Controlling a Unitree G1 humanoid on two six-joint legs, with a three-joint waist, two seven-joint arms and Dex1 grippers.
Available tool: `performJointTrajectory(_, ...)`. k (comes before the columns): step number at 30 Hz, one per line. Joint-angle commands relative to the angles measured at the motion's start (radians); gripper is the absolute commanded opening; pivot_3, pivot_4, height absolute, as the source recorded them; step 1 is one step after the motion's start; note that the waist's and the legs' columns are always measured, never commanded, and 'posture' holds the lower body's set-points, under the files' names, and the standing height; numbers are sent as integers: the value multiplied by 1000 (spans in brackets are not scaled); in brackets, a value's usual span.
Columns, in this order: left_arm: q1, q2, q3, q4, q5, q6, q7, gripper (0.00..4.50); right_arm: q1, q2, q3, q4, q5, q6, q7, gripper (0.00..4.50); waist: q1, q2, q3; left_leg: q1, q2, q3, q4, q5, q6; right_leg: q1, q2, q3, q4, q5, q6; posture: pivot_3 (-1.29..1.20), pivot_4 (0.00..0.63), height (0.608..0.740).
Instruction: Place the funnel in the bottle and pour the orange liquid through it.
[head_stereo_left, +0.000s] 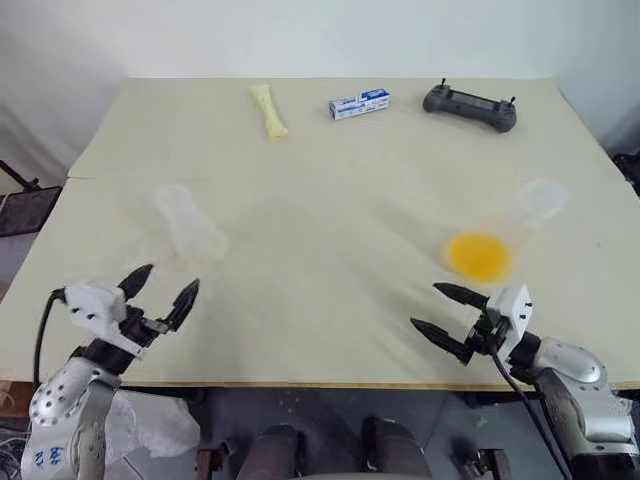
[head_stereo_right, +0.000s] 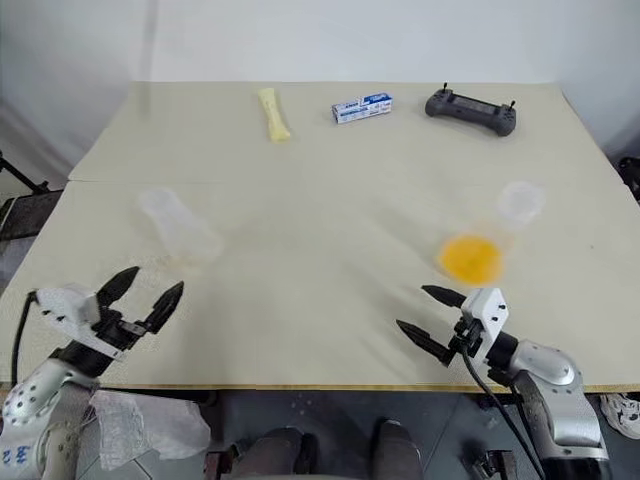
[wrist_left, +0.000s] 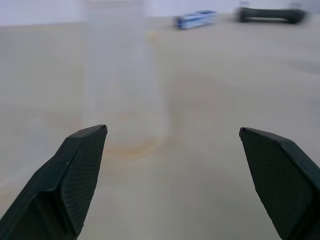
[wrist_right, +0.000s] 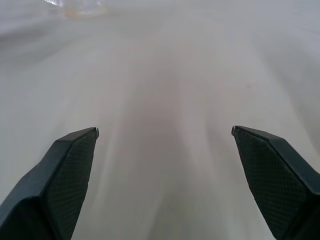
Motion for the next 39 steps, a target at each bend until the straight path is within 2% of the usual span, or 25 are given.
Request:
performJointTrajectory(1, -21, -1, 44, -85, -37, 75, 103, 4500, -32, 5, 8, 32, -1, -35, 30, 4474, 3, -1, 0, 0, 0, -1, 0, 0, 0, 1, 0, 1, 0, 0, 0, 0, 150, 740)
performJointTrajectory(9, -171, 42, -10, -31, -12, 158, 134, 4500, -58, 12, 25, 34, -10, -40, 23, 4474, -5, -1, 0, 0, -1, -1, 0, 0, 0, -1, 0, 0, 2, 0, 0, 0, 150, 740)
performJointTrajectory(14, -304, 94, -49, 88, 42, 145, 116, 4500, -26, 15, 15, -41, -7, -8, -26, 4474, -4, -1, 0, 0, 0, 0, 0, 0, -1, -1, 2, -1, 2, 0, 0, 0, 150, 740)
performJointTrajectory(19, -405, 105, -85, 199, 69, 117, 87, 4500, 14, 25, 4, -97, -5, 4, -74, 4474, -5, -1, 0, 0, 0, 1, 0, 0, -1, -1, 2, 0, 3, 0, 0, 0, 150, 740)
performJointTrajectory(37, -597, 122, -139, 407, 112, 27, -13, 4500, 59, 32, 4, -144, -9, -4, -134, 4474, -4, -2, 0, 0, 0, 1, 0, 0, -1, -2, 3, -1, 3, 0, 0, 0, 150, 740)
performJointTrajectory(38, -597, 120, -139, 409, 112, 18, -19, 4107, 59, 32, 4, -144, -9, -5, -136, 4500, -4, -2, 0, 0, 0, 1, 1, 0, -1, -2, 3, -1, 3, 0, 0, 0, 150, 740)
performJointTrajectory(39, -598, 119, -139, 410, 113, 14, -20, 3931, 58, 32, 3, -143, -9, -6, -137, 4500, -5, -2, 0, 0, 0, 1, 1, 0, -1, -2, 3, -1, 3, 0, 0, 0, 150, 740)
